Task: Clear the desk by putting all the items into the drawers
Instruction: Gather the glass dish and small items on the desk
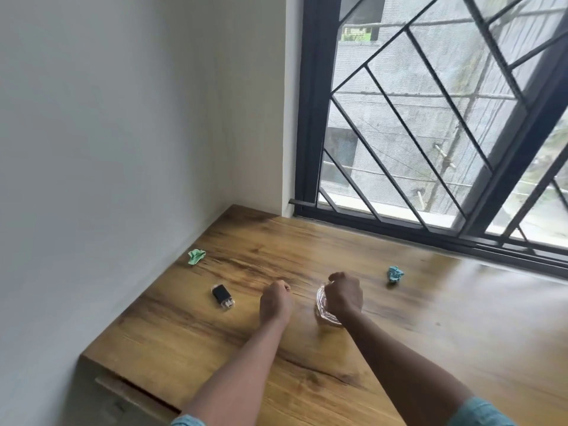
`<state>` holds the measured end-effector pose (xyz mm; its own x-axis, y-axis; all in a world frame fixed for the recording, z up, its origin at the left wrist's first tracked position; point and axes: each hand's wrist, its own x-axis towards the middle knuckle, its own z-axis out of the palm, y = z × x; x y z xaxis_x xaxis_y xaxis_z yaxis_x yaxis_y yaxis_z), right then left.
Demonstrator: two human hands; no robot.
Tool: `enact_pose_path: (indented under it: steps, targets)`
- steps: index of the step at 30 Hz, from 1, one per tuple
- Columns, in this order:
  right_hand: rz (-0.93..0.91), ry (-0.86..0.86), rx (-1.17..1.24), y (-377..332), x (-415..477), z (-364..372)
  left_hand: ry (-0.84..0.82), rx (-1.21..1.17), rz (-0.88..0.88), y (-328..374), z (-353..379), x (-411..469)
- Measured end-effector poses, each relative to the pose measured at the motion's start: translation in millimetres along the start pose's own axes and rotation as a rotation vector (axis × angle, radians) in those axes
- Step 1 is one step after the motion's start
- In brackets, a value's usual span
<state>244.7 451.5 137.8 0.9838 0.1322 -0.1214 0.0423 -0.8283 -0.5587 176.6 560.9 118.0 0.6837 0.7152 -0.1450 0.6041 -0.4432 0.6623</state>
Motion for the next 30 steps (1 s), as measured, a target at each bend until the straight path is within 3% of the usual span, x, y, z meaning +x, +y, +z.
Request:
enact_pose_path:
  steps: [9, 16, 22, 30]
  targets:
    - [-0.023, -0.023, -0.110, 1.6, -1.5, 15.7, -0.081, 0.042, 0.083, 6.7, 22.6, -11.3]
    - [-0.117, 0.082, -0.184, 6.2, -12.8, 34.5, -0.049, -0.035, 0.158, -18.3, 31.2, -26.9]
    - [-0.071, 0.188, 0.048, 16.8, -35.5, 31.9, -0.023, -0.079, 0.229, -37.2, 22.3, -46.4]
    - [-0.197, 0.291, 0.015, 34.9, -111.9, 36.2, 0.103, -0.094, 0.188, -68.8, -5.0, -88.3]
